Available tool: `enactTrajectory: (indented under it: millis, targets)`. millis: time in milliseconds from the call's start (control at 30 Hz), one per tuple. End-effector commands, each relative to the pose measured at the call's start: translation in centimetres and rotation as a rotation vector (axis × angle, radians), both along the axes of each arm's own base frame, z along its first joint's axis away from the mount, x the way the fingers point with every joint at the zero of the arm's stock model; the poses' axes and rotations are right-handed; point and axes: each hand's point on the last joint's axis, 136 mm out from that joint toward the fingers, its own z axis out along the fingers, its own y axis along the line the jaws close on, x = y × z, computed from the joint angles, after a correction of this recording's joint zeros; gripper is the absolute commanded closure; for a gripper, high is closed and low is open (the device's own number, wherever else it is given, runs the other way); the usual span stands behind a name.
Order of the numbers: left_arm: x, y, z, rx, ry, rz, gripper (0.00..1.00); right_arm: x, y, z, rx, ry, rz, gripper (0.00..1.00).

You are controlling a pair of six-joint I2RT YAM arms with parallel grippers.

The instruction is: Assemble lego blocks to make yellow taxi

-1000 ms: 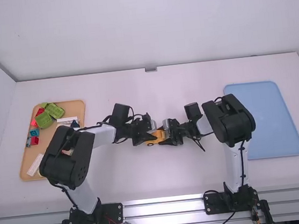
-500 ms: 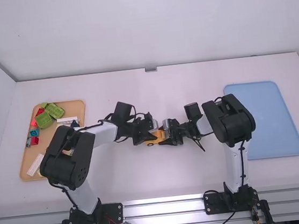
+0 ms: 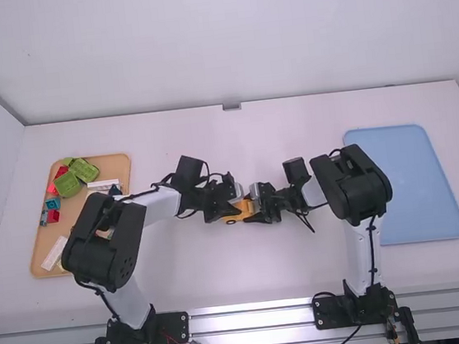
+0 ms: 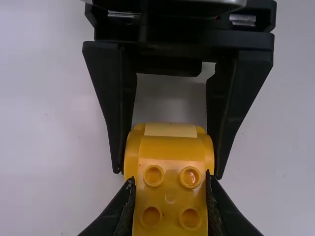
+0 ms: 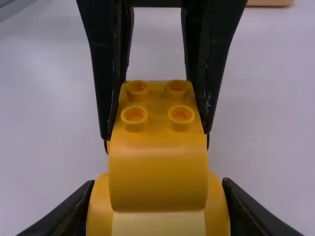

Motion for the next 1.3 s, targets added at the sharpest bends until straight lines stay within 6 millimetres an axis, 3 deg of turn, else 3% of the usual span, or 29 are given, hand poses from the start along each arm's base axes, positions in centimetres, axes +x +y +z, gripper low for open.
enactTrajectory:
  millis: [0, 167, 700, 933, 1100, 1267]
  targets:
    - [-2.0, 0.3, -2.8, 0.073, 0.086, 0.008, 0.79, -0.1, -0.3, -2.0, -0.084, 0.055, -0.049, 0.66]
    - [-1.8, 0.3, -2.6, 0.072, 0.086, 0.010, 0.69, -0.1, -0.3, -2.0, -0.084, 0.055, -0.049, 0.66]
    - [-1.4, 0.2, -2.2, 0.069, 0.083, 0.015, 0.65, -0.2, -0.3, -2.0, -0.084, 0.056, -0.049, 0.66]
    - [-1.3, 0.2, -0.2, 0.070, 0.072, 0.006, 0.62, -0.1, -0.3, -2.0, -0.084, 0.054, -0.049, 0.66]
    - [-1.7, 0.4, 0.6, 0.077, 0.042, -0.026, 0.51, -0.2, -0.3, -2.0, -0.084, 0.056, -0.049, 0.66]
    - [-0.5, 1.7, 1.5, 0.065, 0.019, 0.018, 0.47, -0.1, -0.3, -2.0, -0.084, 0.055, -0.049, 0.66]
